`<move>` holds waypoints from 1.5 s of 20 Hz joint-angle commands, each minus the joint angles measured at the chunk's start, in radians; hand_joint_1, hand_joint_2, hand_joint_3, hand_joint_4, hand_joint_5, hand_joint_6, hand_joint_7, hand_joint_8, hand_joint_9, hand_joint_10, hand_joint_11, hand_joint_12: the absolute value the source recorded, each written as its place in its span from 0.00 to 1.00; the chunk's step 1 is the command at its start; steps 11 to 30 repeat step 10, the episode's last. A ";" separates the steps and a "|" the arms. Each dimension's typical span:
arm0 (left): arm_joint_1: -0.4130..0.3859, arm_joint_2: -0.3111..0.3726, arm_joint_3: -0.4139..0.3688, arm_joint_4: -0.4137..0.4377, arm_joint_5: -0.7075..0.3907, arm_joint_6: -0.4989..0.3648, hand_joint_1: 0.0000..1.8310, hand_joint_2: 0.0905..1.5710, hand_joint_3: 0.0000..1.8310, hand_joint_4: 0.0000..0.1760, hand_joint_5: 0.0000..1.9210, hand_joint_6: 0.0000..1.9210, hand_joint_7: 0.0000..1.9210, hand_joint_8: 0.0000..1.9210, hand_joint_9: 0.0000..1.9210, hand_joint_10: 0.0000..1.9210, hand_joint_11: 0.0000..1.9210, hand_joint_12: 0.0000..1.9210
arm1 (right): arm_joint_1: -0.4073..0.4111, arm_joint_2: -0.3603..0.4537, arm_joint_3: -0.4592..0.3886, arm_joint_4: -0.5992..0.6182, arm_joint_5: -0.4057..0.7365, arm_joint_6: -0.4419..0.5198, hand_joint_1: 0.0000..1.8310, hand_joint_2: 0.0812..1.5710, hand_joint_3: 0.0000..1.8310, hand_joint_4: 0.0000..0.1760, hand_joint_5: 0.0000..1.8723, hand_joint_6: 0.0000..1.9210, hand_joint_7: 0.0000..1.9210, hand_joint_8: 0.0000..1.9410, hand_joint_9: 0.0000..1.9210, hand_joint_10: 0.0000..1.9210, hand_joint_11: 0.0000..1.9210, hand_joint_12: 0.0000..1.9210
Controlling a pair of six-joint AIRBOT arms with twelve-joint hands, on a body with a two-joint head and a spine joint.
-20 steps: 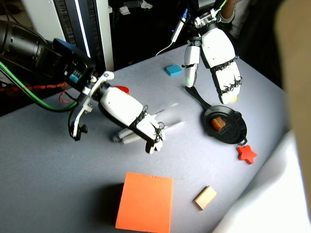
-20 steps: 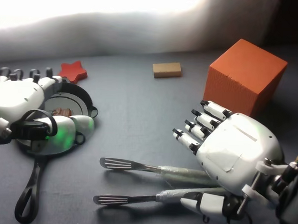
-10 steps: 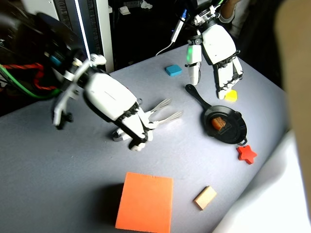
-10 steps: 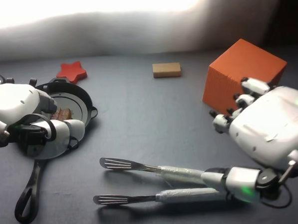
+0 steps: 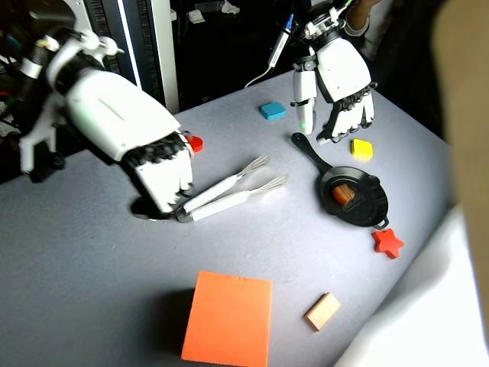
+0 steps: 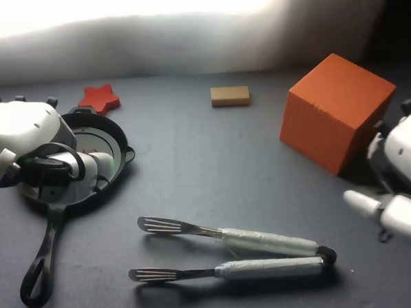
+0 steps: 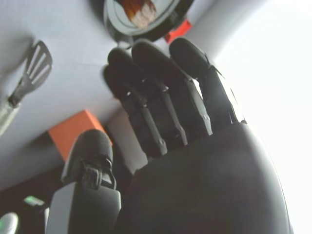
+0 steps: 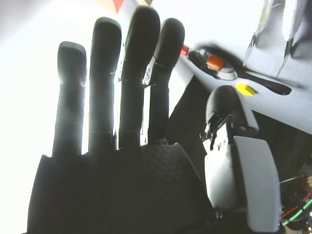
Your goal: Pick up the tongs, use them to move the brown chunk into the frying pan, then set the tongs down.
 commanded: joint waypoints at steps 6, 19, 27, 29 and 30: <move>-0.017 -0.001 -0.018 0.075 -0.036 0.003 0.31 0.94 0.00 0.00 0.57 1.00 0.64 0.99 0.65 1.00 0.62 1.00 | 0.034 0.129 -0.037 -0.001 -0.033 0.009 0.39 0.92 0.04 1.00 0.70 0.98 0.73 1.00 0.77 1.00 0.78 1.00; -0.019 -0.002 -0.018 0.075 -0.036 0.004 0.27 0.96 0.01 0.00 0.56 1.00 0.63 1.00 0.65 1.00 0.63 1.00 | 0.023 0.182 -0.037 0.000 -0.032 0.008 0.40 0.78 0.27 1.00 0.69 0.99 0.73 1.00 0.76 1.00 0.77 1.00; -0.019 -0.002 -0.018 0.075 -0.036 0.004 0.27 0.96 0.01 0.00 0.56 1.00 0.63 1.00 0.65 1.00 0.63 1.00 | 0.023 0.182 -0.037 0.000 -0.032 0.008 0.40 0.78 0.27 1.00 0.69 0.99 0.73 1.00 0.76 1.00 0.77 1.00; -0.019 -0.002 -0.018 0.075 -0.036 0.004 0.27 0.96 0.01 0.00 0.56 1.00 0.63 1.00 0.65 1.00 0.63 1.00 | 0.023 0.182 -0.037 0.000 -0.032 0.008 0.40 0.78 0.27 1.00 0.69 0.99 0.73 1.00 0.76 1.00 0.77 1.00; -0.019 -0.002 -0.018 0.075 -0.036 0.004 0.27 0.96 0.01 0.00 0.56 1.00 0.63 1.00 0.65 1.00 0.63 1.00 | 0.023 0.182 -0.037 0.000 -0.032 0.008 0.40 0.78 0.27 1.00 0.69 0.99 0.73 1.00 0.76 1.00 0.77 1.00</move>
